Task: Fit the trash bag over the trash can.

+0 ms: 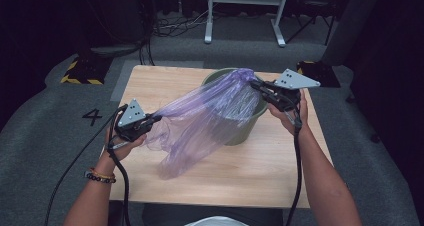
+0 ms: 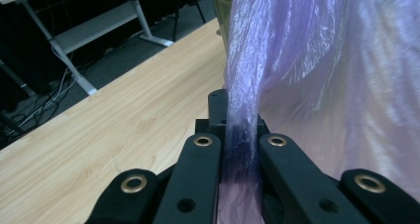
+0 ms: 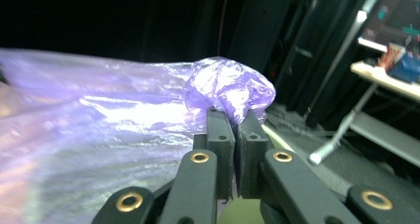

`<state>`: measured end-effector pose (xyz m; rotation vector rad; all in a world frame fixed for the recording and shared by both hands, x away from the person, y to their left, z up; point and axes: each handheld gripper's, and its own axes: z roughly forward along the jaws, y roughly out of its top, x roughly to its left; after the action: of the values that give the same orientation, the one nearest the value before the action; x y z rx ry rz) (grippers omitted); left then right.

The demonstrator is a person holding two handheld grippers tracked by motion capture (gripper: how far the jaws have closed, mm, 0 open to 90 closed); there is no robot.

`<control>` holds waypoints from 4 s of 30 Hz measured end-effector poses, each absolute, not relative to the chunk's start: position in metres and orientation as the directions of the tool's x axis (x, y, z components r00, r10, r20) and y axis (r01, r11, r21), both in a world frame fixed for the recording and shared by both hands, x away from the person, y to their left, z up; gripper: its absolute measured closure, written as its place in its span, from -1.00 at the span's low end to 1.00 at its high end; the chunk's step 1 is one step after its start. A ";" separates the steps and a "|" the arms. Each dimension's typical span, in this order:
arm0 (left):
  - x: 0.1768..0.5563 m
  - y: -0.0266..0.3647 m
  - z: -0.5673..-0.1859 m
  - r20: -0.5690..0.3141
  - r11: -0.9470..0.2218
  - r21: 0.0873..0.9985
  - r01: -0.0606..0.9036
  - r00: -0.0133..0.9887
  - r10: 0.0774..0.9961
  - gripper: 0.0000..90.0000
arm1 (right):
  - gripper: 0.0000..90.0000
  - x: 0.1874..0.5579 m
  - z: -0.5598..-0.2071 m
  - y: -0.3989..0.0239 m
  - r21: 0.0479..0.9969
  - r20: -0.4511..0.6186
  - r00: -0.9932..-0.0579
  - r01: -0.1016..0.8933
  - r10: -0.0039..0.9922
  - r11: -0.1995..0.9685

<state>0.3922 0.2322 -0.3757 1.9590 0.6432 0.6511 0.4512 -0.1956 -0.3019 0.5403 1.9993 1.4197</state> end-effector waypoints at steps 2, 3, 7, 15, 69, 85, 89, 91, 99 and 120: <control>0.396 0.226 -0.374 0.159 -0.416 0.892 0.177 0.738 0.656 0.78 | 0.94 0.461 -0.311 -0.192 0.922 -0.258 -0.708 0.023 0.657 0.387; 0.396 0.224 -0.374 0.160 -0.417 0.892 0.176 0.738 0.655 0.64 | 0.94 0.465 -0.314 -0.191 0.916 -0.255 -0.707 0.043 0.660 0.400; 0.396 0.217 -0.368 0.087 -0.378 0.905 0.193 0.788 0.610 0.21 | 0.94 0.474 -0.324 -0.187 0.886 -0.256 -0.699 0.107 0.668 0.451; 0.375 0.172 -0.354 0.067 -0.369 0.918 0.143 0.863 0.500 -0.50 | 0.94 0.479 -0.330 -0.188 0.857 -0.254 -0.685 0.168 0.683 0.487; 0.387 0.106 -0.366 0.158 -0.470 0.866 0.174 0.796 0.585 0.97 | -0.19 0.399 -0.309 -0.192 0.909 -0.262 -0.857 -0.065 0.445 0.411; 0.397 0.098 -0.364 0.105 -0.453 0.857 0.245 0.779 0.619 0.97 | -0.19 0.381 -0.303 -0.208 0.942 -0.239 -0.867 -0.098 0.438 0.321; 0.397 0.095 -0.364 0.103 -0.447 0.865 0.227 0.792 0.602 0.95 | -0.26 0.380 -0.311 -0.188 0.917 -0.272 -0.878 -0.112 0.393 0.384; 0.396 0.095 -0.364 0.108 -0.446 0.869 0.215 0.796 0.595 0.90 | -0.13 0.383 -0.316 -0.178 0.905 -0.287 -0.863 -0.101 0.416 0.414; 0.391 0.098 -0.363 0.117 -0.432 0.885 0.174 0.816 0.567 0.61 | 0.73 0.392 -0.329 -0.162 0.891 -0.302 -0.853 -0.095 0.425 0.444; 0.375 0.117 -0.369 0.125 -0.463 0.879 0.116 0.880 0.459 0.14 | 1.00 0.435 -0.326 -0.194 0.930 -0.183 -0.738 0.084 0.649 0.358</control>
<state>0.3754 0.1174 -0.3694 2.0342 0.4175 0.4252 0.4346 -0.1940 -0.3259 0.6340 2.0894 1.3859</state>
